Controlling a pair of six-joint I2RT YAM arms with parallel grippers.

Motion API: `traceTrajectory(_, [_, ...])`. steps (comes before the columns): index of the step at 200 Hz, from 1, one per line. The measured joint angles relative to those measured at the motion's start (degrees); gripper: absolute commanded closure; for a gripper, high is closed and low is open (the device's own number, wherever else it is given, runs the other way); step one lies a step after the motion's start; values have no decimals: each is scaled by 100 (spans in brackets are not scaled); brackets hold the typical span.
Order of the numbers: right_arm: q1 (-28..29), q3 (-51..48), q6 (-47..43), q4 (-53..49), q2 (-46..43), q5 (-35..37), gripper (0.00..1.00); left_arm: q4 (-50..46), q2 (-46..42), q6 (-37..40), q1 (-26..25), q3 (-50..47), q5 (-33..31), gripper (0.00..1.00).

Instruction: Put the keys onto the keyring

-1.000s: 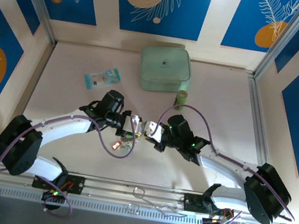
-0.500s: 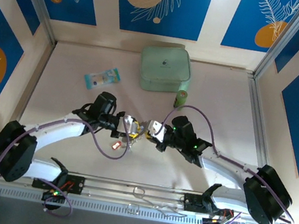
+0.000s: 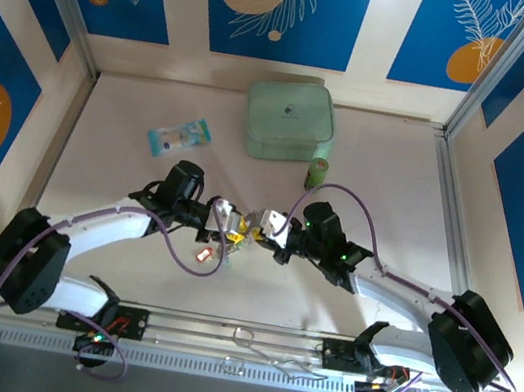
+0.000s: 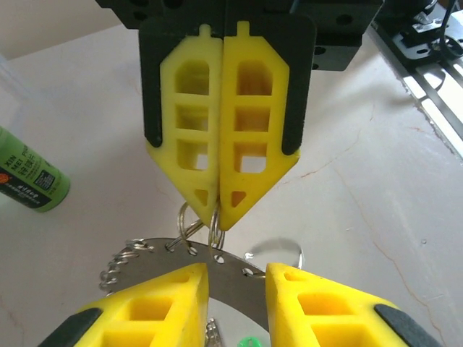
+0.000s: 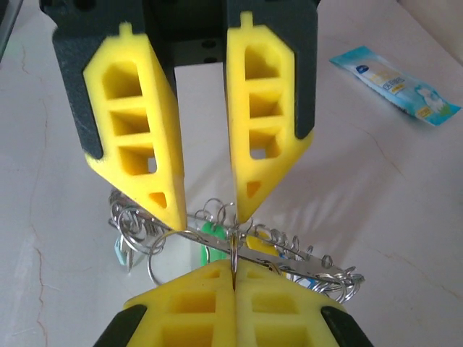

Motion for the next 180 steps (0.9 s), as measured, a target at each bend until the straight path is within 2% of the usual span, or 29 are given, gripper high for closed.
traceTrajectory(180, [83, 0, 46, 2, -142, -155, 100, 310, 55, -619, 4, -2, 153, 76])
